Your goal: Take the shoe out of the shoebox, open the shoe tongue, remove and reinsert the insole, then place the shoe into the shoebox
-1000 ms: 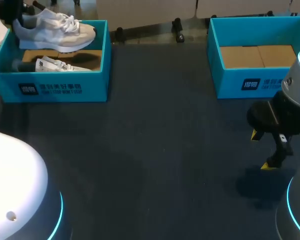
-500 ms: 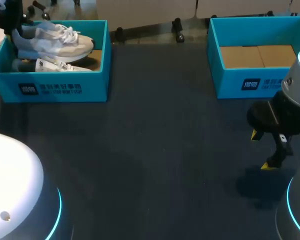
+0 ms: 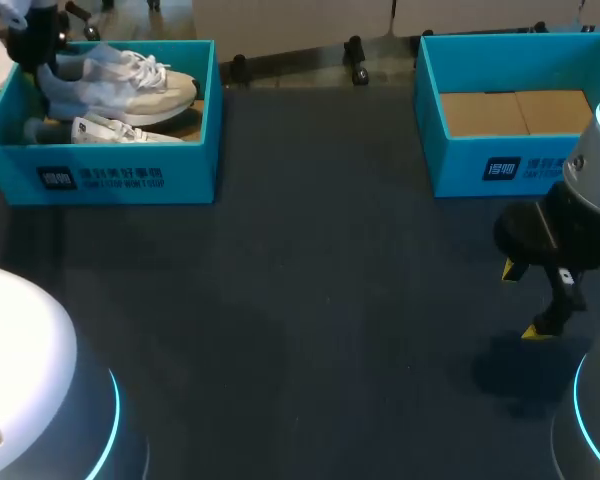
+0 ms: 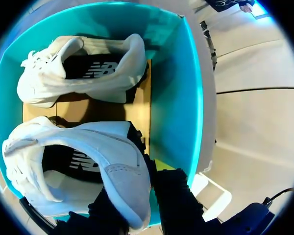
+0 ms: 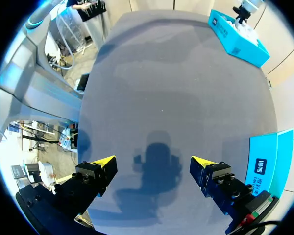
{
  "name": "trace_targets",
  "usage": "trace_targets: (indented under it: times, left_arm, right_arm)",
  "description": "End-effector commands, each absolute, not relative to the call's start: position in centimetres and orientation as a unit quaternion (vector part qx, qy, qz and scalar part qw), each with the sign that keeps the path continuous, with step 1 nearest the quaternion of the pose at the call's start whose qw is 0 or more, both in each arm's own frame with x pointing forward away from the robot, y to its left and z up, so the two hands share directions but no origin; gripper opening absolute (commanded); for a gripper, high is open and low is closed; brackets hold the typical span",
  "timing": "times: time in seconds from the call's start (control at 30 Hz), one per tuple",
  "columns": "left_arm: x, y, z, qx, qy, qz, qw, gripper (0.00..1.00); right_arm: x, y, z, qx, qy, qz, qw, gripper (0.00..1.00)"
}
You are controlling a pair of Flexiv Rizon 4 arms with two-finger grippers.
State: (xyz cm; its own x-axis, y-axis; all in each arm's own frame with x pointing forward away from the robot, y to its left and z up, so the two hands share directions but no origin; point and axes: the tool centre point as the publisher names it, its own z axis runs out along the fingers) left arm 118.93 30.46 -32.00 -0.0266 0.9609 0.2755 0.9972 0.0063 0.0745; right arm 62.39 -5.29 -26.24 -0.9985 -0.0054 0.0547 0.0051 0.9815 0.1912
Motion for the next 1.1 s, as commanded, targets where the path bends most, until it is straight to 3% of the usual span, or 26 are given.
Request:
trace_targets:
  times: [0.03, 1.1]
  left_arm:
    - [120.1, 30.3, -32.1, -0.691, -0.708, -0.120, 0.078, 0.00]
    - [120.9, 30.0, -36.4, -0.696, -0.704, -0.104, 0.096, 0.00]
  right_arm:
    - [62.4, -5.3, -26.4, 0.000, -0.995, -0.095, 0.027, 1.00]
    - [62.4, -5.3, -26.4, 0.000, -0.995, -0.095, 0.027, 1.00]
